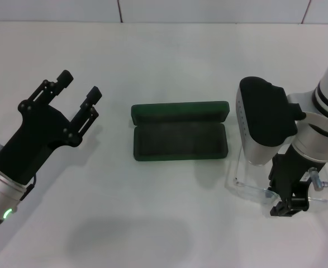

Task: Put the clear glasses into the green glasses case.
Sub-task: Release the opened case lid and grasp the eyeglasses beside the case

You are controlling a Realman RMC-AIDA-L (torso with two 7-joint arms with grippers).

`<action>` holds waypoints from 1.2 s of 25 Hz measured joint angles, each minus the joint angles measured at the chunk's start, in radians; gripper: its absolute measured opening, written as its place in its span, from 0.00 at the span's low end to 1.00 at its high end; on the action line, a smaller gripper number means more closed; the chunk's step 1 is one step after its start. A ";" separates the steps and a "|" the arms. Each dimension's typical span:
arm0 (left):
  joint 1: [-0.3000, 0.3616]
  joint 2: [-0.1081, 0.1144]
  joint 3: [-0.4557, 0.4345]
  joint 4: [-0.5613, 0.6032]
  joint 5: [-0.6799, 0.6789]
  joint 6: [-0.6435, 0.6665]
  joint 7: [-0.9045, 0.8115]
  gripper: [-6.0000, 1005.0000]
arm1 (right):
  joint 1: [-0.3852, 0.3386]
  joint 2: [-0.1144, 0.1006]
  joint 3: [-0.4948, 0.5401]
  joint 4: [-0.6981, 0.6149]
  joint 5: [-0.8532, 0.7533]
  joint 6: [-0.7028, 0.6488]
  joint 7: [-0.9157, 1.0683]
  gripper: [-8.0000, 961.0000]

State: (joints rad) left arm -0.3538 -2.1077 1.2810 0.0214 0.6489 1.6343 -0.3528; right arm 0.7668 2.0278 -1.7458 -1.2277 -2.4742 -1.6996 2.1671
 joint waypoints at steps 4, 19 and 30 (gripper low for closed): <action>0.000 0.000 0.000 0.000 0.000 0.000 -0.002 0.60 | 0.006 -0.001 -0.009 -0.001 -0.005 -0.006 0.000 0.37; -0.001 0.000 0.000 -0.012 0.000 -0.002 -0.002 0.60 | 0.012 -0.002 -0.037 0.001 -0.020 -0.003 0.000 0.34; -0.003 0.000 0.000 -0.008 0.000 0.002 0.000 0.60 | 0.008 0.000 -0.053 -0.002 -0.020 0.016 0.000 0.29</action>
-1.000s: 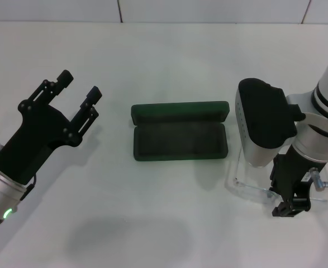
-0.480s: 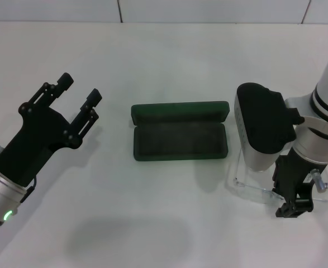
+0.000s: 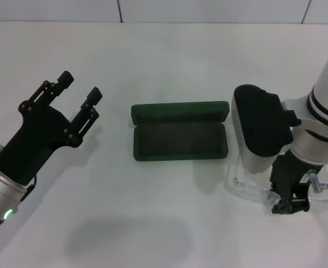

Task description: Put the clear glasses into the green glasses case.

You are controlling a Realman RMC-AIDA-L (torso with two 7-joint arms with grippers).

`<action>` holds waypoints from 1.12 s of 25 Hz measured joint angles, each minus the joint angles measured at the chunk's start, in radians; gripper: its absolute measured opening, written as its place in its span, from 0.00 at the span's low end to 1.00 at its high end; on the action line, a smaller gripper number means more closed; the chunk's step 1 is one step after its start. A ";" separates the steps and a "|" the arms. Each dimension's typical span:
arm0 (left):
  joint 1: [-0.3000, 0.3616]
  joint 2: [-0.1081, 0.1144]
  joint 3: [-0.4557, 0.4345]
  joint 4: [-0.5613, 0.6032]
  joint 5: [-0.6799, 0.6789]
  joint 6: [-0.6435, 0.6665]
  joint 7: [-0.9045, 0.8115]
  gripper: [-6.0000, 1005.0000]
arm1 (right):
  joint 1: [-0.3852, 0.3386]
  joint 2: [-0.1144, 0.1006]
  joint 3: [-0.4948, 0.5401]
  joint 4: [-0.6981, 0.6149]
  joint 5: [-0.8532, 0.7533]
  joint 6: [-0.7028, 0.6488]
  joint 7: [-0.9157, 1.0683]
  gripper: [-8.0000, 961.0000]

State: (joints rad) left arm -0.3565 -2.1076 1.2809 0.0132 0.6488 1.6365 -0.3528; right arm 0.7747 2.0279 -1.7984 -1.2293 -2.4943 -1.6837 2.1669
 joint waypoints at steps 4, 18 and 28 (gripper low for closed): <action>-0.001 0.000 0.000 0.003 0.000 0.001 0.003 0.60 | 0.000 0.000 -0.002 -0.001 0.000 0.009 0.000 0.26; 0.002 0.000 -0.003 -0.004 -0.006 0.002 0.057 0.60 | 0.003 -0.008 0.085 -0.068 0.019 -0.046 -0.068 0.14; 0.004 0.000 0.000 -0.011 -0.001 0.052 0.056 0.60 | -0.064 -0.003 0.260 -0.192 0.162 -0.139 -0.285 0.14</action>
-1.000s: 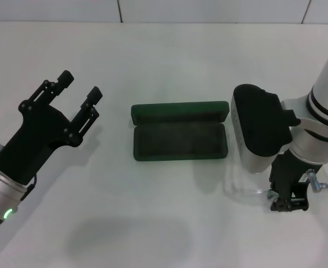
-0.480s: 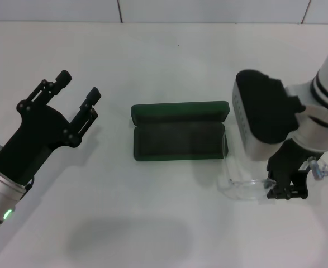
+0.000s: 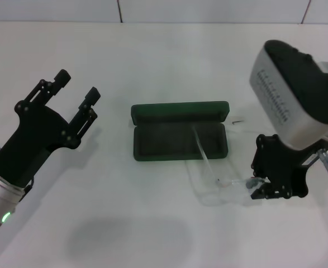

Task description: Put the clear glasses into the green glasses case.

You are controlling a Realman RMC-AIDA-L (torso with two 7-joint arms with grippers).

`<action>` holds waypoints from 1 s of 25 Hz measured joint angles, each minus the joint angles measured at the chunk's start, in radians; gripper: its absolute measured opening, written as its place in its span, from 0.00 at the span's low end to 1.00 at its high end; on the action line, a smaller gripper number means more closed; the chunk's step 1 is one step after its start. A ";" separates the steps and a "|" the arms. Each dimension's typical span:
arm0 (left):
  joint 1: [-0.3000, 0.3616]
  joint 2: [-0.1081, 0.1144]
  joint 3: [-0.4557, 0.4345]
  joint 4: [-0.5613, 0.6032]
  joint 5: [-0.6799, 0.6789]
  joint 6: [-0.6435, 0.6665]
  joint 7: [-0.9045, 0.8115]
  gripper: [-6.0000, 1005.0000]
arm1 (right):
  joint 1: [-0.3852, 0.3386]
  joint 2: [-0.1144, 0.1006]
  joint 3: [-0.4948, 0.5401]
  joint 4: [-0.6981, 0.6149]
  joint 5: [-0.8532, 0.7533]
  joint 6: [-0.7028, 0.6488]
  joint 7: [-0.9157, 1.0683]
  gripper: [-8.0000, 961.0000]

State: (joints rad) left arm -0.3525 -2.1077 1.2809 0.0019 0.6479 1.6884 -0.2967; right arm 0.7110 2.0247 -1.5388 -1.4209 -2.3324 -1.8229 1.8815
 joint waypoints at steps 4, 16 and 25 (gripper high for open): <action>0.001 0.000 0.000 -0.002 0.003 0.036 0.000 0.60 | -0.024 0.001 0.009 -0.012 0.009 0.025 -0.065 0.14; -0.015 0.011 0.027 0.030 0.034 0.102 -0.212 0.59 | -0.186 0.003 0.033 0.039 0.235 0.338 -0.516 0.14; -0.014 0.012 0.087 0.108 0.080 0.108 -0.222 0.59 | -0.247 0.000 0.133 0.144 0.438 0.284 -0.780 0.14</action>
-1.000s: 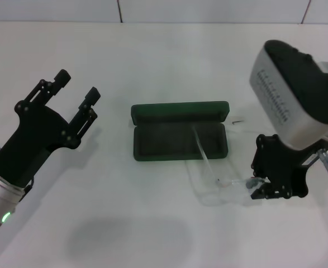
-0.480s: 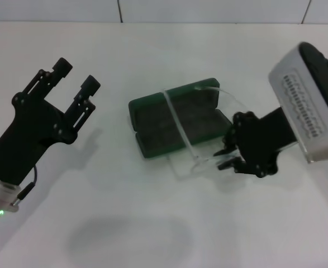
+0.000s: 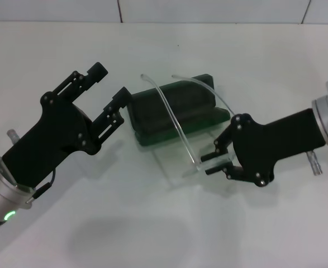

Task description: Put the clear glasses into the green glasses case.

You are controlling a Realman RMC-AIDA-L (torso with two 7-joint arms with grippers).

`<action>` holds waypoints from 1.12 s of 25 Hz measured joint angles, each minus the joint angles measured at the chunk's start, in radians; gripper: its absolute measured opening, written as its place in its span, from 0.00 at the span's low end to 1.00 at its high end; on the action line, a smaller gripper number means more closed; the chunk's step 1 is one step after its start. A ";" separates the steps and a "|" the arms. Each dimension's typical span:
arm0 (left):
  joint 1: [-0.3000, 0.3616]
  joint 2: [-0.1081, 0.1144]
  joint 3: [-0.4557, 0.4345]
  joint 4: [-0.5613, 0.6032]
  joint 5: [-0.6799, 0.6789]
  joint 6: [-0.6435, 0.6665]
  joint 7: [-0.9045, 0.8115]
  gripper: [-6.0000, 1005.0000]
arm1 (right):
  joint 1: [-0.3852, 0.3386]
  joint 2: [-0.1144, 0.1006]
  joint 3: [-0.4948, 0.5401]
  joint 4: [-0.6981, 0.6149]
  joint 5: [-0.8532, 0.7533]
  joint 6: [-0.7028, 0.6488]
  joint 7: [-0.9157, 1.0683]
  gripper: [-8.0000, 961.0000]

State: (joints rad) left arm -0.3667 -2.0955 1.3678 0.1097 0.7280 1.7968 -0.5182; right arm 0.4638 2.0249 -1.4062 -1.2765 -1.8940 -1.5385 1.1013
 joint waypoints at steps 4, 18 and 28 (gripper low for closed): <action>0.002 0.000 -0.003 0.001 -0.006 0.001 0.000 0.59 | -0.008 -0.001 0.004 0.003 0.007 -0.030 -0.006 0.14; 0.005 0.002 -0.007 -0.004 -0.013 -0.047 0.002 0.59 | -0.163 0.004 0.122 -0.023 0.303 0.110 -0.150 0.14; -0.119 0.002 -0.008 0.000 -0.036 -0.468 -0.159 0.59 | -0.238 0.003 0.132 0.250 0.966 0.244 -0.555 0.14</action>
State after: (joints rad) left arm -0.4854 -2.0939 1.3601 0.1101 0.6919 1.3284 -0.6772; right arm 0.2253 2.0280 -1.2744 -1.0263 -0.9278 -1.2947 0.5463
